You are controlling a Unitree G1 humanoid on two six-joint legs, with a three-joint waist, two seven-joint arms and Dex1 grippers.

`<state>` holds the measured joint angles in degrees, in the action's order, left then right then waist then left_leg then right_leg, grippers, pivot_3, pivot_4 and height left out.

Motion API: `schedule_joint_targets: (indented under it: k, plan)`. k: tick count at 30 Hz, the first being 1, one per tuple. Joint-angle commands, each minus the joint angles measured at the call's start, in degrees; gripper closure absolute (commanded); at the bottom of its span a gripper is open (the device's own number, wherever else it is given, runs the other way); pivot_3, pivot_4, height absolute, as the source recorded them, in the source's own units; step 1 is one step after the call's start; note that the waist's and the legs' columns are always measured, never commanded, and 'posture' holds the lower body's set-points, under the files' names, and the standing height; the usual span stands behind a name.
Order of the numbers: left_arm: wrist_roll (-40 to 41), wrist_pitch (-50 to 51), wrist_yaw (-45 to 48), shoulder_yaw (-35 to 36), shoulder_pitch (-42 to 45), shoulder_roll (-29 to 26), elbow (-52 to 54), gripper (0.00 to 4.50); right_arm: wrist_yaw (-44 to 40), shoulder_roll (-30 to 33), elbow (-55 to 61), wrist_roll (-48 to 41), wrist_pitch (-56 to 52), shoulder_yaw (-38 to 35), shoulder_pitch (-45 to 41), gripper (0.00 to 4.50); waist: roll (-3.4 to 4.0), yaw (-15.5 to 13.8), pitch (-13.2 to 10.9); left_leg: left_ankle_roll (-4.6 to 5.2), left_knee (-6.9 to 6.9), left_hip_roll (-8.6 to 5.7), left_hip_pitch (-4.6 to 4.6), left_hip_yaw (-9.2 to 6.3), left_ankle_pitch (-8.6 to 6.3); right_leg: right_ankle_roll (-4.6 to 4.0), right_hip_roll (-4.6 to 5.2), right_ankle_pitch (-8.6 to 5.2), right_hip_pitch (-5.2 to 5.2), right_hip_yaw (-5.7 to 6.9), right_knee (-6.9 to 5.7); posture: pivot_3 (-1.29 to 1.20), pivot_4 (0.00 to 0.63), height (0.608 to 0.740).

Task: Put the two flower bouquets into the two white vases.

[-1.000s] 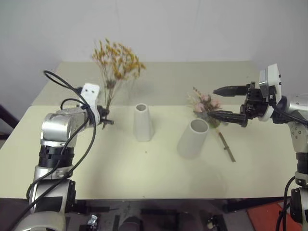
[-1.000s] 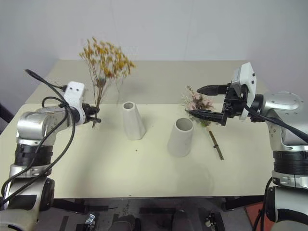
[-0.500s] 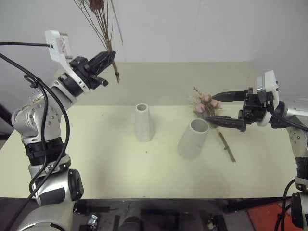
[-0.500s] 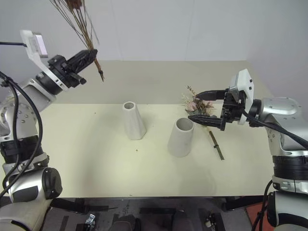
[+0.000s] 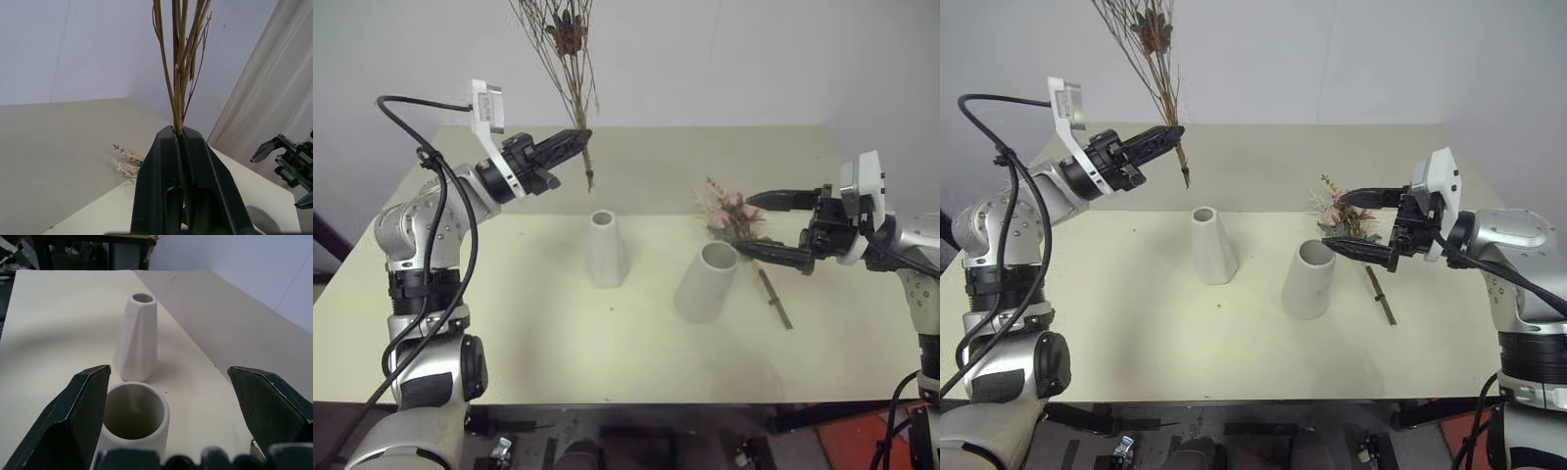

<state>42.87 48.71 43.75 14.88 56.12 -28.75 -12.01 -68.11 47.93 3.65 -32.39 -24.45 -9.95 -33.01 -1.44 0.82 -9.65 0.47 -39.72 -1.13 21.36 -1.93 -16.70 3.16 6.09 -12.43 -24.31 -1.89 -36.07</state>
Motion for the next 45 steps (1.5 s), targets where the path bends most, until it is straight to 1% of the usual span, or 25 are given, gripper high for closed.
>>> schedule_joint_targets:
  k: [1, 10, 17, 24, 27, 40, 45]
  plan:
    - [-0.2, -1.7, 1.2, -0.8, 1.7, 0.5, 0.3, 4.48, 1.2, 0.8, 2.6, -1.5, -0.7, -2.3, 0.3, 0.0, 0.0, 0.0, 0.0, 0.0, 0.0, 0.0, 0.0, 0.01, 0.0, 0.0, 0.0, 0.0, 0.0, 0.0, 0.0, 0.0, 0.15, 0.74]
    - [-1.6, -0.6, 0.2, -3.1, -0.9, 2.0, 2.5, 4.48, 2.3, 1.1, 3.9, -2.3, -1.3, -3.1, 1.7, 0.0, 0.0, 0.0, 0.0, 0.01, 0.0, 0.01, 0.0, 0.0, 0.0, 0.0, 0.0, 0.0, -0.01, -0.01, 0.0, 0.0, 0.15, 0.74]
    - [-2.7, -0.6, 0.5, -4.1, -3.2, 0.6, 4.7, 4.48, 2.6, 1.1, 3.9, -2.6, -1.2, -2.9, 1.9, 0.0, 0.0, 0.0, 0.0, 0.01, -0.01, 0.01, 0.0, -0.05, -0.01, 0.0, 0.0, 0.0, -0.01, -0.01, 0.02, 0.0, 0.15, 0.74]
    - [-2.5, -3.2, 0.6, -3.3, -7.9, 0.7, 8.6, 4.48, 2.7, 1.1, 3.8, -2.8, -1.2, -2.9, 1.9, 0.0, 0.0, 0.0, 0.0, 0.01, -0.01, 0.01, 0.0, -0.18, -0.01, 0.0, -0.01, 0.0, -0.01, -0.02, 0.03, 0.0, 0.15, 0.74]
    - [-3.0, -5.7, 0.2, -3.6, -9.5, 1.5, 10.0, 4.48, 2.6, 1.1, 3.6, -2.8, -1.2, -2.9, 1.8, 0.0, 0.0, 0.0, 0.0, 0.01, -0.01, 0.01, 0.0, -0.19, -0.01, 0.0, 0.0, 0.0, -0.01, -0.02, 0.06, 0.0, 0.15, 0.74]
    - [-7.0, -11.6, -1.3, -5.9, -12.8, 3.6, 10.8, 4.48, 3.0, 1.1, 4.0, -3.3, -1.3, -3.1, 2.2, 0.0, 0.0, 0.0, 0.0, 0.01, -0.01, 0.01, 0.0, -0.18, -0.01, 0.0, 0.0, 0.0, 0.0, -0.02, 0.12, 0.0, 0.15, 0.74]
    - [-7.6, -12.3, -1.9, -5.9, -13.0, 4.1, 10.6, 4.48, 3.3, 1.3, 4.3, -3.6, -1.4, -3.3, 2.4, 0.0, 0.0, 0.0, 0.0, 0.01, -0.01, 0.01, 0.0, -0.19, -0.01, 0.0, 0.0, 0.0, 0.0, -0.02, 0.11, 0.0, 0.15, 0.74]
